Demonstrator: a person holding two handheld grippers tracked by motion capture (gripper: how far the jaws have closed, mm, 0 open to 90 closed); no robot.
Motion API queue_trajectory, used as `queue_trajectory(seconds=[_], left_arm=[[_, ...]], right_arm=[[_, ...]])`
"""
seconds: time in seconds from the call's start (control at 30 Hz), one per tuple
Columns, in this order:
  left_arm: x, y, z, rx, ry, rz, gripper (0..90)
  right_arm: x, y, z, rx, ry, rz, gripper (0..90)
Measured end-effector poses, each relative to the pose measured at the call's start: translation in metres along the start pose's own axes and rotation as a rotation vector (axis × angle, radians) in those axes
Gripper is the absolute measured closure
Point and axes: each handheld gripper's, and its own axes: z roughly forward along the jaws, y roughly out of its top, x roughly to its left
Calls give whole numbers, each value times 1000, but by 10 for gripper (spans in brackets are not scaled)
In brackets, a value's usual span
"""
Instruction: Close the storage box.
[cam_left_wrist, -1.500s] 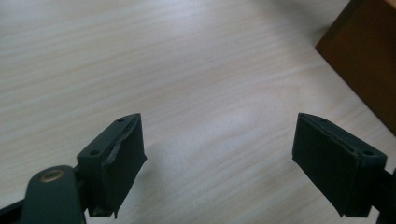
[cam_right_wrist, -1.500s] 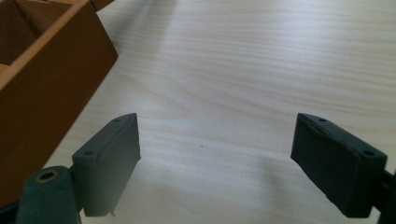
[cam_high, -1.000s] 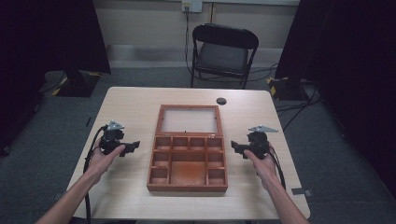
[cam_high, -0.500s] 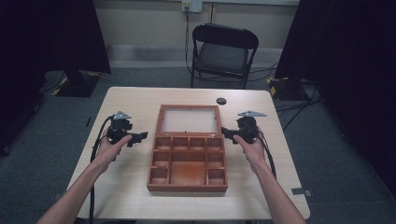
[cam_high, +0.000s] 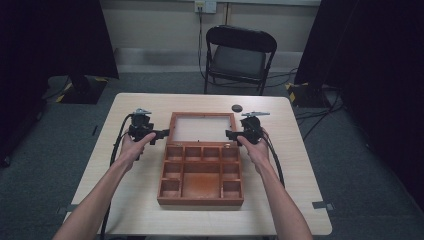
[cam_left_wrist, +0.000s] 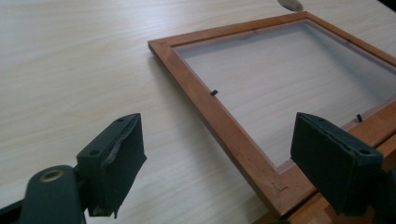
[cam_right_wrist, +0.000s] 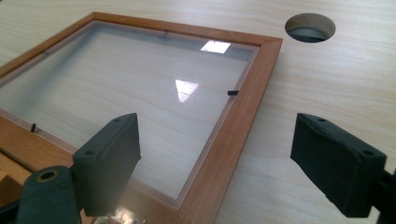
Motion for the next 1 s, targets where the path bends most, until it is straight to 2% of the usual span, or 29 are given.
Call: queue_trajectory(seconds=[0.07,0.1,0.17,0.2,0.27,0.37,0.43,0.5,0.63,0.77,0.8,0.9,0.93,0.97,1.0], left_arm=[[-2,-2,4,11,-3,15,170],[-3,-3,7,24,-3,9,170],[-4,-4,10,37,-12,6,170],[-5,-5,12,35,-23,-8,170],[-7,-6,16,48,-40,-9,170],[-11,-7,23,83,-22,10,187],[-12,-7,26,83,-38,-18,192],[-12,-8,28,82,-42,-28,193],[-15,-7,33,81,-34,-28,192],[-20,-6,37,84,-35,-20,180],[-20,-6,38,84,-30,-25,160],[-18,-7,40,82,-53,-52,145],[-18,-7,40,82,-53,-52,139],[-15,-8,42,89,-58,-75,120],[-14,-8,42,97,-60,-79,99]], right_arm=[[0,-2,5,-10,5,26,147],[0,-3,8,-8,19,44,146],[2,-6,13,15,22,40,145],[2,-8,15,25,21,33,145],[1,-11,17,29,26,48,145],[-1,-14,20,33,39,75,142],[-2,-15,22,40,67,111,140],[0,-16,24,38,82,120,139],[3,-14,26,40,84,98,136],[5,-13,29,44,87,100,109],[4,-13,29,51,94,114,107],[0,-14,31,61,120,151,106],[-1,-14,32,62,128,156,109],[-1,-14,32,63,134,158,109],[-1,-15,33,60,140,159,109]])
